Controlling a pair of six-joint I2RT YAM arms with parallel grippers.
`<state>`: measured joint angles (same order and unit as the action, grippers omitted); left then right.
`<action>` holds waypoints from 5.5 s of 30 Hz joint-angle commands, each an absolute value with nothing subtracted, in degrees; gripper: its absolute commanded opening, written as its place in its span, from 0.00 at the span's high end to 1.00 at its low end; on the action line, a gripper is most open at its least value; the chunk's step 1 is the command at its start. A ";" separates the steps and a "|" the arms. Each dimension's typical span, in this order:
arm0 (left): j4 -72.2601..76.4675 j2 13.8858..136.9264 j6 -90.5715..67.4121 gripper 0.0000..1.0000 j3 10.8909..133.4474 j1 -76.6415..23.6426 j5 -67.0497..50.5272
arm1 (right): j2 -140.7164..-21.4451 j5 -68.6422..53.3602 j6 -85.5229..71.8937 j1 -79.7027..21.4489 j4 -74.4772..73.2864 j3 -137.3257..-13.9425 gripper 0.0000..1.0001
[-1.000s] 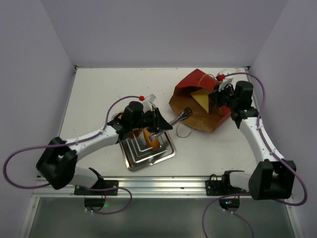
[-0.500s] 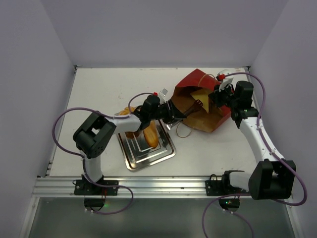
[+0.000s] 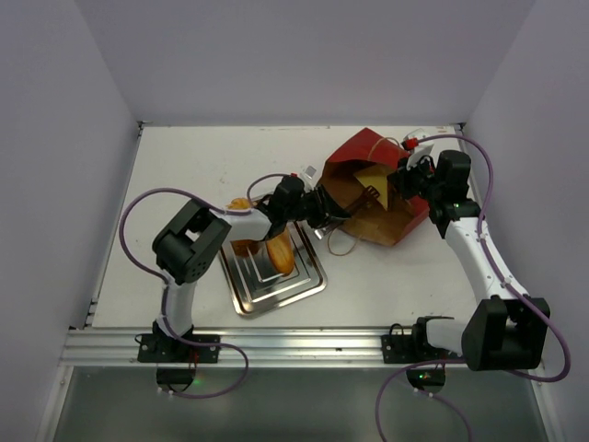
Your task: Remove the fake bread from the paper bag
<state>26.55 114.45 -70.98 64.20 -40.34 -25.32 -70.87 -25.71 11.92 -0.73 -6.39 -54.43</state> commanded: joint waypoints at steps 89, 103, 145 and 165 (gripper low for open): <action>7.91 80.17 -55.99 1.00 49.13 -40.34 -27.59 | -69.96 -27.77 11.16 -0.26 -6.15 -55.02 1.00; -10.18 64.71 -49.31 1.00 45.53 -40.34 -31.46 | -69.79 -27.77 11.16 -0.26 -6.06 -54.93 1.00; -75.41 18.98 -65.57 1.00 51.42 -40.25 -9.58 | -69.70 -28.21 11.16 -0.26 -6.15 -55.20 1.00; -70.94 22.15 -66.62 1.00 44.75 -40.25 -8.96 | -69.52 -28.21 11.34 -0.26 -6.50 -55.28 1.00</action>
